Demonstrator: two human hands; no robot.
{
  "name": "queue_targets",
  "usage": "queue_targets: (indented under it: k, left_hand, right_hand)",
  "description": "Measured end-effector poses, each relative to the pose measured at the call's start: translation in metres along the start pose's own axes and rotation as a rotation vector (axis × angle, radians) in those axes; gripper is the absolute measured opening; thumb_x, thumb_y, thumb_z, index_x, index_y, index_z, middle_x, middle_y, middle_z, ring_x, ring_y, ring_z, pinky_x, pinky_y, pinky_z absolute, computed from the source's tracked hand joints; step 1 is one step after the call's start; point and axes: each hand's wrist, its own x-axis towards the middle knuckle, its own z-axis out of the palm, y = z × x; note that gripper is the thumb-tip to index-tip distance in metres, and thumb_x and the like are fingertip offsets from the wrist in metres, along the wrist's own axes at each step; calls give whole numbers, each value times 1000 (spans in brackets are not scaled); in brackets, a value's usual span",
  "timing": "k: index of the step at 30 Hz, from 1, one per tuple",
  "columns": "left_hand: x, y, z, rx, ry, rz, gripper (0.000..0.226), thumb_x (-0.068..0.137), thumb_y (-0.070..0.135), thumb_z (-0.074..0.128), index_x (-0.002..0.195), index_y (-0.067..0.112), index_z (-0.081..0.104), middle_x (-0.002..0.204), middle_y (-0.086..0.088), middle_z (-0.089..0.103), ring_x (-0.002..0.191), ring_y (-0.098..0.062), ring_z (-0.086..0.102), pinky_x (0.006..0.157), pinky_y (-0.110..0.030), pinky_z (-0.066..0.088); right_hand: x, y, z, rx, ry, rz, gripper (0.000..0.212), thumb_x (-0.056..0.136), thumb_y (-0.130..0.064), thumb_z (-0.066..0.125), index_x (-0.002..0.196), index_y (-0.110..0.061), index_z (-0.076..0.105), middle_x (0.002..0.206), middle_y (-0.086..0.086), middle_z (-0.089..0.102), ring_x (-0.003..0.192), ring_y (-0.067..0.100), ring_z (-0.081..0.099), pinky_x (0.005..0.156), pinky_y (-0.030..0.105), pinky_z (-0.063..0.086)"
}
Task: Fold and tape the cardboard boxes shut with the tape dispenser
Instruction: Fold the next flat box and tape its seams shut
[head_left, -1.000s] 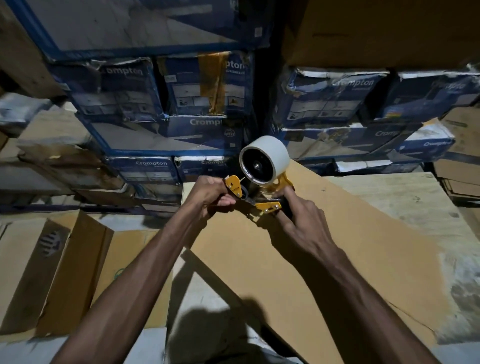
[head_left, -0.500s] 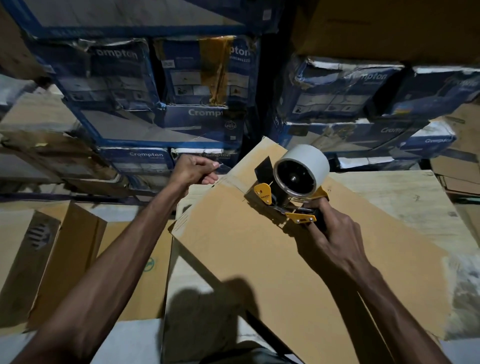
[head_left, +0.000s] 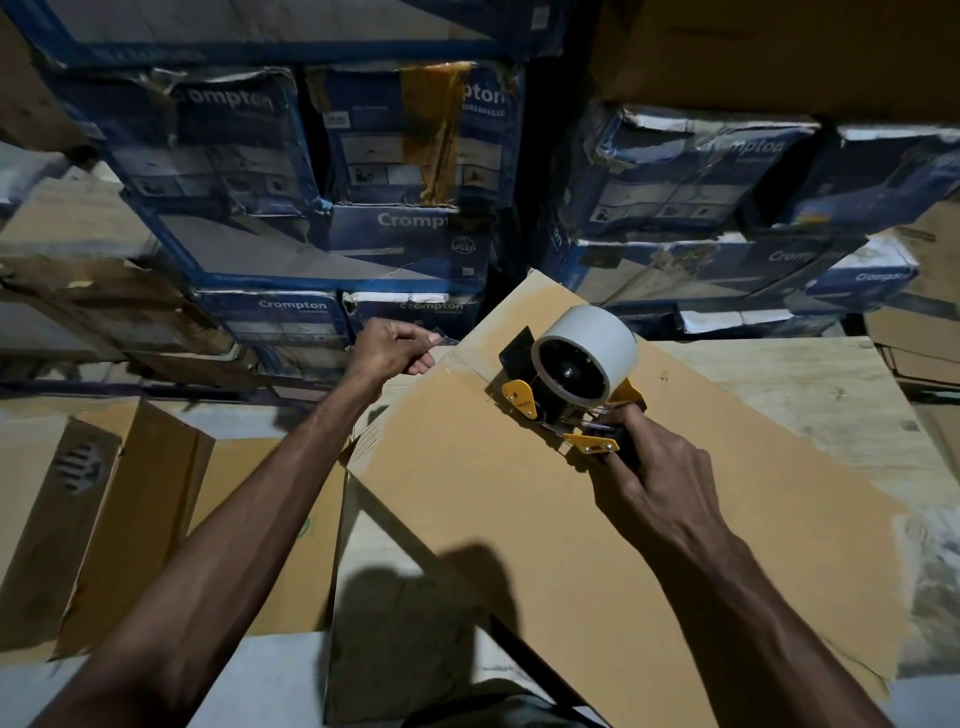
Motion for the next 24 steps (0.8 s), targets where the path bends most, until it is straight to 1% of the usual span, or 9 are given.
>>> queue_targets:
  k: [4,9,11,14,17,20,21,22,24]
  left_hand:
    - [1,-2,2,-26,-35,-22,12,93,13,76,98,2,78,72,-12,72,56,-13,60,52,-18,51]
    - [5,-8,6,-9,-43,-94,13,91,14,78,100,4,80,79,-14,71,57,-12,52,51,-19,44]
    - [6,-9,8,-45,-43,-157,18,90,15,79,103,3,79,82,-13,74,59,-13,56,51,-21,47]
    - [5,-12,13,-84,-41,-242,18,88,14,80,104,4,78,88,-5,79,69,-16,70,53,-21,57]
    - [4,-15,18,-188,-52,-307,23,88,12,82,108,2,77,101,-16,79,75,-21,74,61,-26,63]
    - [8,-21,20,-192,-57,-319,30,88,17,82,112,2,77,110,-19,77,78,-23,74,65,-28,64]
    - [8,-23,19,-156,-45,-313,34,88,22,83,116,3,76,114,-18,76,82,-23,74,69,-30,64]
    - [8,-25,20,-76,-29,-297,42,88,29,83,122,6,74,120,-15,74,89,-24,73,77,-33,63]
    - [6,-25,19,152,-14,-270,58,87,44,82,134,13,68,131,-11,69,109,-26,69,95,-37,58]
  right_hand:
    - [1,-3,0,-4,-12,39,25,94,-25,64,113,-36,51,101,-15,71,83,21,60,65,39,48]
    - [2,-1,1,-25,-20,21,25,95,-26,65,115,-33,52,104,-15,72,83,21,62,62,35,44]
    - [2,0,2,-38,-26,12,26,95,-26,65,116,-32,52,106,-13,72,85,22,63,61,35,44]
    - [2,1,3,-37,-22,11,25,95,-26,64,116,-31,52,105,-12,72,83,23,63,62,36,45]
    - [1,0,4,-29,-32,16,24,95,-26,63,114,-32,51,101,-12,71,81,24,61,64,38,48]
    - [2,3,5,-47,-45,7,24,94,-26,62,115,-30,50,100,-9,71,78,24,60,62,37,48]
    - [2,3,6,-48,-48,5,25,94,-25,62,115,-29,49,100,-8,71,78,24,60,62,37,48]
    - [1,4,6,-53,-50,1,25,95,-26,62,116,-28,49,100,-7,71,77,24,60,62,37,49]
    - [1,4,7,-62,-57,-5,24,95,-28,61,116,-28,49,99,-7,71,76,22,59,62,37,49]
